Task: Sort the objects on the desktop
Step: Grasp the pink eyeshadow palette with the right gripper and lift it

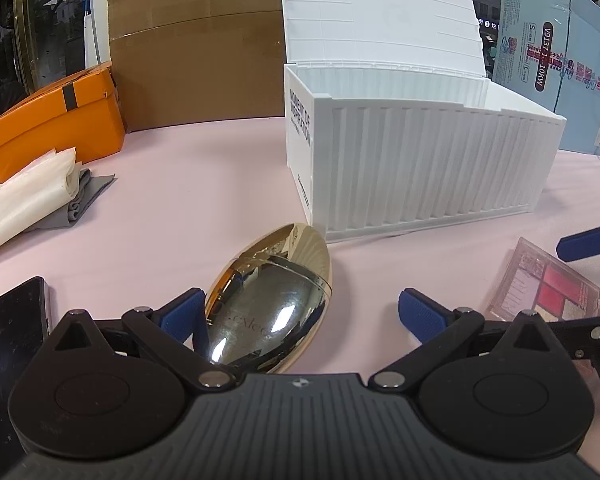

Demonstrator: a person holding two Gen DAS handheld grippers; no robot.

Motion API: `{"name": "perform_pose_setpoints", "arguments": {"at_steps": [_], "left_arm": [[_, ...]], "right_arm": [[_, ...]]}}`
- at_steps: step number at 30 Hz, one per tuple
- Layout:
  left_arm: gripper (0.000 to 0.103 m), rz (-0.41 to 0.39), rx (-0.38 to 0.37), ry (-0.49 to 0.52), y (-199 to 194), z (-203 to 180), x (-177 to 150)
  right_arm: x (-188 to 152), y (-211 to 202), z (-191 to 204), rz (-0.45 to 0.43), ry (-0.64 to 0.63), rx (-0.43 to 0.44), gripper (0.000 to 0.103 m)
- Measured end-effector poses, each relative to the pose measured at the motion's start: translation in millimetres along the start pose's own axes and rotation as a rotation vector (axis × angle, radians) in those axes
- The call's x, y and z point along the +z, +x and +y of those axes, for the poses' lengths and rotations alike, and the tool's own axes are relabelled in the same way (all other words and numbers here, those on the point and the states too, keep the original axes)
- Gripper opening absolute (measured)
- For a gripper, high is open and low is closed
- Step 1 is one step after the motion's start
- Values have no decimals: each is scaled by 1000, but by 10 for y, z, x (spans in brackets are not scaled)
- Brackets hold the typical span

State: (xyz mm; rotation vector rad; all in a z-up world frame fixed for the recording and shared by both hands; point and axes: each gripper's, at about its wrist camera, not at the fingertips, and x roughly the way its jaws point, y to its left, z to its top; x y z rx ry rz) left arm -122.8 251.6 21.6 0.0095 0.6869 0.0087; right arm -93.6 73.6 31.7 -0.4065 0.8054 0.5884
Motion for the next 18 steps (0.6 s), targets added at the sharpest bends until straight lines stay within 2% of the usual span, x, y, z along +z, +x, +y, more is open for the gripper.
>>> {"name": "perform_pose_setpoints", "arguments": {"at_steps": [9, 14, 18], "left_arm": [[103, -2, -3, -2, -3, 0, -3], [103, -2, -4, -1, -1, -2, -6], [103, -3, -4, 0, -3, 0, -9]], "right_arm": [[165, 170, -42, 119, -11, 45, 84], [236, 255, -121, 162, 10, 82, 94], [266, 273, -122, 185, -4, 91, 95]]}}
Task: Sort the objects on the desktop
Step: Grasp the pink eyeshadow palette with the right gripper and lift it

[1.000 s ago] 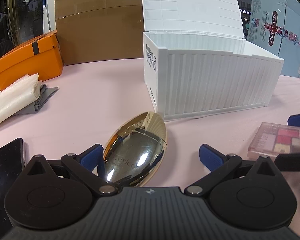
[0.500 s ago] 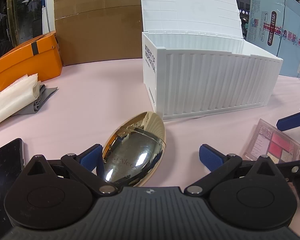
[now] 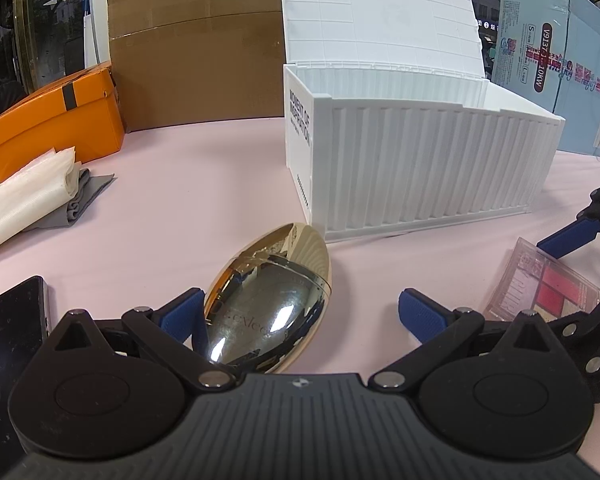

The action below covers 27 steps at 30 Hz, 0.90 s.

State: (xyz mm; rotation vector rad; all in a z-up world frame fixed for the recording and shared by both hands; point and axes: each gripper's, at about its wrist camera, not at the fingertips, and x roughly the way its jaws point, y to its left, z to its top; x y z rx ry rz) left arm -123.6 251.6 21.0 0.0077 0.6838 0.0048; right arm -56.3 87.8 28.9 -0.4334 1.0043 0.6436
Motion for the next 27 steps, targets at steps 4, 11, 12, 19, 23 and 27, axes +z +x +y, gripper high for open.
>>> {"name": "perform_pose_setpoints", "arguments": {"at_steps": [4, 11, 12, 19, 23, 27], "left_arm": [[103, -1, -2, -1, 1, 5, -1], [103, -2, -2, -2, 1, -3, -3], [103, -2, -2, -2, 0, -3, -3], [103, -3, -2, -2, -2, -4, -3], [103, -3, -2, -2, -1, -2, -6], [103, -3, -2, -2, 0, -1, -8]], "right_arm": [[13, -6, -12, 19, -17, 10, 94], [8, -43, -13, 8, -13, 4, 77], [9, -54, -11, 3, -10, 3, 77], [-7, -72, -19, -21, 5, 1, 77], [-20, -121, -55, -53, 32, 11, 77], [-40, -205, -99, -101, 70, 43, 77]]}}
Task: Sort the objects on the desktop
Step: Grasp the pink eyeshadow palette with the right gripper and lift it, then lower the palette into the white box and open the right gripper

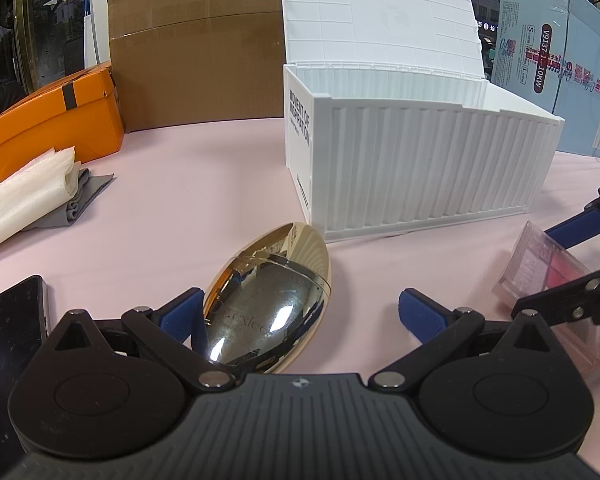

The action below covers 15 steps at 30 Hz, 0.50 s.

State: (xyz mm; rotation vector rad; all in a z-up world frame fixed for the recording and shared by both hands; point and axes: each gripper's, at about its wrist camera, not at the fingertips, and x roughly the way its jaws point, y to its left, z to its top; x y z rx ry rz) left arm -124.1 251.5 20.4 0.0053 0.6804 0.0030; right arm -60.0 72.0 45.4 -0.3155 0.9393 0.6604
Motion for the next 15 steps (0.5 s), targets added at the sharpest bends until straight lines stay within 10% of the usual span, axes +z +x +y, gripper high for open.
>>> {"name": "perform_pose_setpoints", "arguments": {"at_steps": [15], "left_arm": [[103, -5, 1, 4, 0, 2, -7]], "right_arm": [[123, -466, -102, -271, 140, 155, 77]]}}
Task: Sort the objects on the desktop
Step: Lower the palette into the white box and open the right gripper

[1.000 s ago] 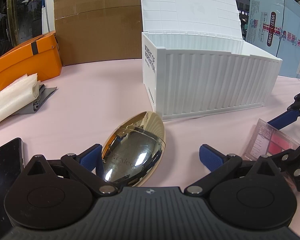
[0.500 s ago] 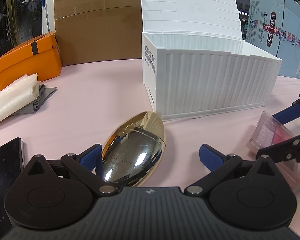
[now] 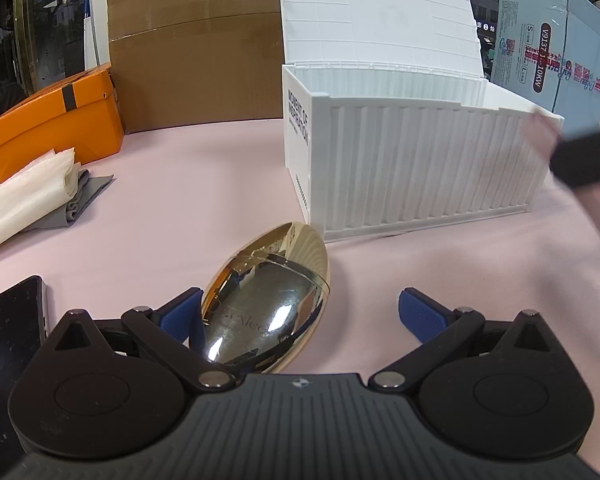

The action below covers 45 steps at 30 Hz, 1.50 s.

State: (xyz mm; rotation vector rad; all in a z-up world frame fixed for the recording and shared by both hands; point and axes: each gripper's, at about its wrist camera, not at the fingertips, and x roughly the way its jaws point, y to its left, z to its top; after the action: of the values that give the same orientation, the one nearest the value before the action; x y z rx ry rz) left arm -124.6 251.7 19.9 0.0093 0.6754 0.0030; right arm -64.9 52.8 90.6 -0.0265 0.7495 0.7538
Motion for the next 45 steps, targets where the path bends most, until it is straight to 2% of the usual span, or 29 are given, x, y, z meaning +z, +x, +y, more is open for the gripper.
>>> {"name": "perform_pose_setpoints", "arguments": {"at_steps": [10, 16, 19, 22, 32, 45], "left_arm": [[103, -1, 0, 0, 8, -1, -2], [103, -1, -1, 0, 2, -1, -8], [103, -1, -1, 0, 2, 0, -9], [103, -2, -1, 0, 1, 1, -10], [103, 1, -2, -2, 9, 5, -9], [103, -3, -1, -3, 4, 5, -12]], "right_arm": [[496, -154, -94, -183, 84, 4, 77], [759, -94, -179, -235, 108, -66, 77], [862, 25, -225, -242, 112, -131, 77], [912, 182, -281, -226, 120, -182, 77], [798, 761, -470, -62, 132, -270, 77], [769, 966, -403, 28, 60, -359, 78]]}}
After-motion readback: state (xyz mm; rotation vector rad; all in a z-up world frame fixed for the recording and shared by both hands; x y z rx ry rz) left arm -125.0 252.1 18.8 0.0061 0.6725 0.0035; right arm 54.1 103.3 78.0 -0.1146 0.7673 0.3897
